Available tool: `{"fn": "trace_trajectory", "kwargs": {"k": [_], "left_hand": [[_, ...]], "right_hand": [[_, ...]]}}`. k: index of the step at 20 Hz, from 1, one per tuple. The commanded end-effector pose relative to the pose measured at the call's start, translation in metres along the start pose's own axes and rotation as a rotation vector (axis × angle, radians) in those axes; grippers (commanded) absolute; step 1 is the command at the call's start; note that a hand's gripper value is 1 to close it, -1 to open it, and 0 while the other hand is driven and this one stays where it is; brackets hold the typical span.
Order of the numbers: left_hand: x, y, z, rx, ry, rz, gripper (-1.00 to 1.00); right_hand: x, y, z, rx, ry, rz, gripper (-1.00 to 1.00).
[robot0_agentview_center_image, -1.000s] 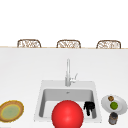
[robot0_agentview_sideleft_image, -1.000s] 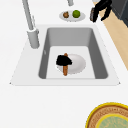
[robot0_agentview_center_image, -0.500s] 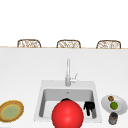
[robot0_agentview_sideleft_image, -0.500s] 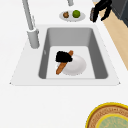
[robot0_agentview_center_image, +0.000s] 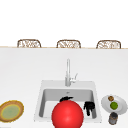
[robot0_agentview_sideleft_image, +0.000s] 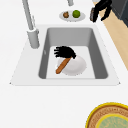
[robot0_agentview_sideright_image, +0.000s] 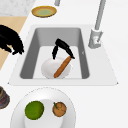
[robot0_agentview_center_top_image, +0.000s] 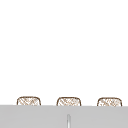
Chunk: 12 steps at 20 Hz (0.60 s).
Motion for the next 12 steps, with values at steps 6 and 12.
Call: {"fn": "trace_trajectory", "kwargs": {"k": [6, 12], "left_hand": [[0.03, 0.009, 0.008, 0.005, 0.043, -0.01, -1.0], [0.053, 0.031, 0.018, -0.009, 0.062, 0.059, -1.0]], "right_hand": [[0.0, 0.0, 0.0, 0.0, 0.0, 0.0, 0.0], [0.0, 0.0, 0.0, 0.0, 0.0, 0.0, 0.0]]}}
